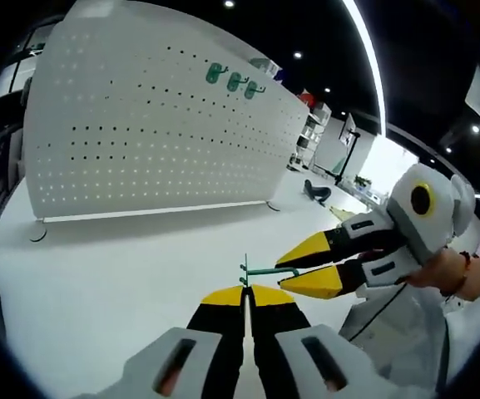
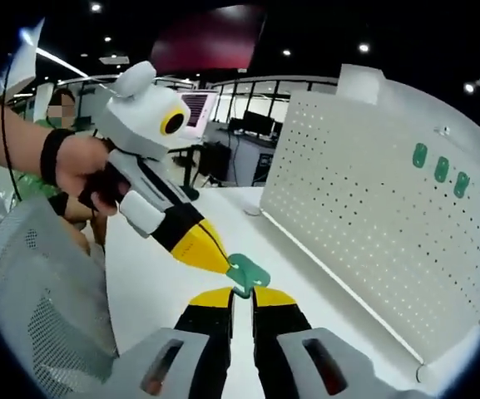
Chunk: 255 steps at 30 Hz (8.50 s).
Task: Insert the hook assembly into the mounting plate slot until the hook locks in place.
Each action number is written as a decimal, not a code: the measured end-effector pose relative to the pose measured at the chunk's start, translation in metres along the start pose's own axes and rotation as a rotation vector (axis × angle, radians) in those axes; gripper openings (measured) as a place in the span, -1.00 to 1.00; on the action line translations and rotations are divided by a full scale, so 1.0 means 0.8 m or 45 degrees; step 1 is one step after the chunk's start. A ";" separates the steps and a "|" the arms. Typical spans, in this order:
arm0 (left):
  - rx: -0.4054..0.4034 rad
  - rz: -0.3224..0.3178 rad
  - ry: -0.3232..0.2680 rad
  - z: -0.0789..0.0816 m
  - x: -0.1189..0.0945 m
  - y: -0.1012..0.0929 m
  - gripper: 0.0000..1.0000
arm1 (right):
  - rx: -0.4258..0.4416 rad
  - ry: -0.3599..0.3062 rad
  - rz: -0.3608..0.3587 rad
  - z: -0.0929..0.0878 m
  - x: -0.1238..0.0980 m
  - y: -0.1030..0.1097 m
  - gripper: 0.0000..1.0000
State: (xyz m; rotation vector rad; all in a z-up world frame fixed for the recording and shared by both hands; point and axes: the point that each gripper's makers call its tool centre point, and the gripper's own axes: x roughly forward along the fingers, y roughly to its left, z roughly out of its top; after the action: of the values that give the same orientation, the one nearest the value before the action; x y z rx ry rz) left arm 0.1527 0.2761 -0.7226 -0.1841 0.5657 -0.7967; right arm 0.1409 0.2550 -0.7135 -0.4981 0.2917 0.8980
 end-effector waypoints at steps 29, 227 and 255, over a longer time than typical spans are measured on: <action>-0.068 -0.089 0.115 -0.015 -0.003 -0.021 -0.97 | -0.310 0.122 0.005 -0.015 0.000 0.015 -0.97; 0.379 0.011 -0.356 0.026 -0.097 -0.003 0.70 | 0.662 -0.372 -0.871 0.186 0.036 -0.314 -0.98; 0.383 0.024 -0.345 0.026 -0.106 0.004 0.69 | 0.685 -0.354 -0.909 0.200 0.064 -0.343 -0.98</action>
State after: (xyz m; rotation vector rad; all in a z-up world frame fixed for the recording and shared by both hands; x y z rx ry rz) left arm 0.1183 0.3382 -0.6716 -0.0081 0.1877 -0.8126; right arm 0.3977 0.2307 -0.5212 0.0421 0.0761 0.1630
